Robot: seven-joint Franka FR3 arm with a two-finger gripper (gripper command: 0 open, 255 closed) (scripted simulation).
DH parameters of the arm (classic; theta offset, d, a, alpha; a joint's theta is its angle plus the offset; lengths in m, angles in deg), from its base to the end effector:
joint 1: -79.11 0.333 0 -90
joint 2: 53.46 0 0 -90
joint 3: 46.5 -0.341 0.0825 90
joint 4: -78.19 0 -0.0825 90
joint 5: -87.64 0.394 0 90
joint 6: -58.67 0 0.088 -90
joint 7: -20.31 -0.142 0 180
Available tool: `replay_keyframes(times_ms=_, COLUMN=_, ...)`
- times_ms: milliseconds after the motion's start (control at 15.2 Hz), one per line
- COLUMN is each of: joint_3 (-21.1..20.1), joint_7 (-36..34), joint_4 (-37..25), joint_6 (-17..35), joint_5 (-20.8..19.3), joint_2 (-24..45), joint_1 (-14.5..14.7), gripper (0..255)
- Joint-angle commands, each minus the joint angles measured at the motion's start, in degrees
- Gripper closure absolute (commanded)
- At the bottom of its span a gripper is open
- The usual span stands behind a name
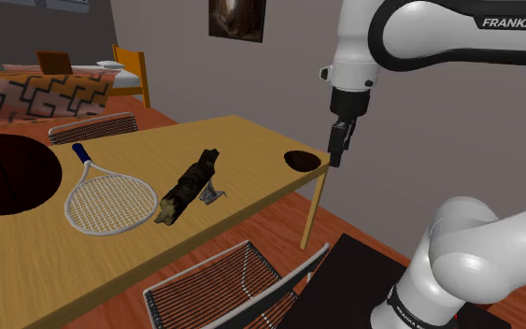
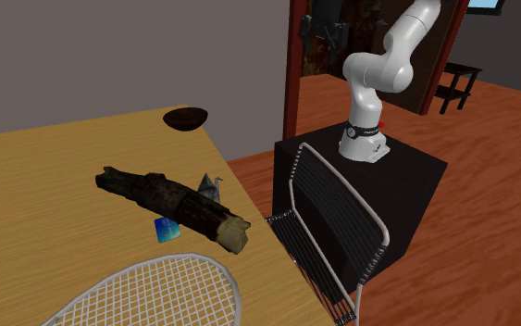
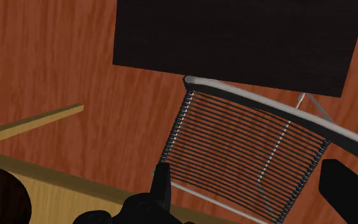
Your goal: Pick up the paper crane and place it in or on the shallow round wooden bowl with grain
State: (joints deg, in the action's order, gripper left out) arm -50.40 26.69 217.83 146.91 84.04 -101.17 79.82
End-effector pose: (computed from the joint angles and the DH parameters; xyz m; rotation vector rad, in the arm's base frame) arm 0.2782 0.0178 0.5454 3.0178 0.2542 -0.1039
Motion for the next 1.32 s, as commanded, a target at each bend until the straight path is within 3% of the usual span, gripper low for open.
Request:
replay_keyframes(times_ms=0, joint_3=0.0, joint_7=0.0, joint_4=0.0, joint_6=0.0, joint_5=0.0, joint_2=0.0, joint_1=0.0, gripper=0)
replay_keyframes(times_ms=660, joint_3=-3.6, joint_7=-5.3, joint_4=-10.0, joint_6=11.0, joint_5=-0.7, joint_2=24.7, joint_1=-1.2, gripper=0)
replay_keyframes(times_ms=1254, joint_3=-5.6, joint_7=-10.4, joint_4=-25.6, joint_6=14.3, joint_5=-4.0, joint_2=47.2, joint_1=-1.5, gripper=0)
